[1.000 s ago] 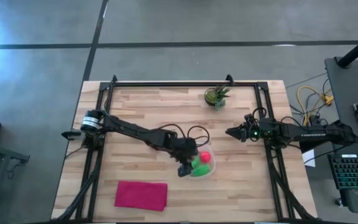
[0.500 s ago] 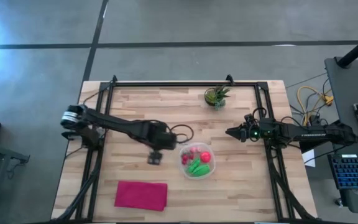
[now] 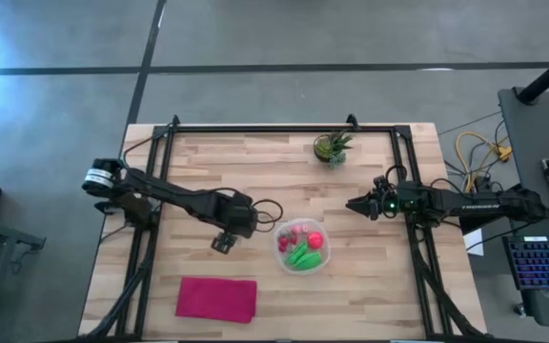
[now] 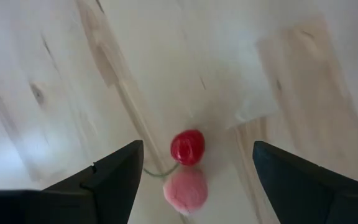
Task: Pick and placing Produce into tupperware
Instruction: Put the cherry into the container
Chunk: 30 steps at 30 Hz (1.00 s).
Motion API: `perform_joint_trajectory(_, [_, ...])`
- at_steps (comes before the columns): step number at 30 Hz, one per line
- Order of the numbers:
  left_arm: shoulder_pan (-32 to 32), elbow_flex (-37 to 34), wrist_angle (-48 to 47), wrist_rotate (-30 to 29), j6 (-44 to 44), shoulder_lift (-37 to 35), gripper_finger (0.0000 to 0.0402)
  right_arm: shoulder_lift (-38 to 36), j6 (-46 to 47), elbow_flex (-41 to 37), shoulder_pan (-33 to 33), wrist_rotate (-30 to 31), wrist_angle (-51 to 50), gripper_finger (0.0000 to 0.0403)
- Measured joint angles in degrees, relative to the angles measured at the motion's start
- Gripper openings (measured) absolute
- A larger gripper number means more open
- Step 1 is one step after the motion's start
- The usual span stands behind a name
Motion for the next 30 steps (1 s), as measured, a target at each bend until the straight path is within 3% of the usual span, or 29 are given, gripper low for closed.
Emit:
perform_joint_trajectory(7, [0.6,0.0,0.4,0.0,0.0,3.5,0.0274,0.0,-1.0,0.0,0.0,0.0,0.0,0.0242])
perform_joint_trajectory(18, [1.8,-0.1,0.4,1.4,0.0,5.5,0.0188,0.8,-1.2,0.0,0.0,0.0,0.0,0.0242])
perform_joint_trajectory(30, [4.9,-0.1,0.4,1.5,0.1,5.5,0.0122,0.8,-1.2,0.0,0.0,0.0,0.0,0.0242])
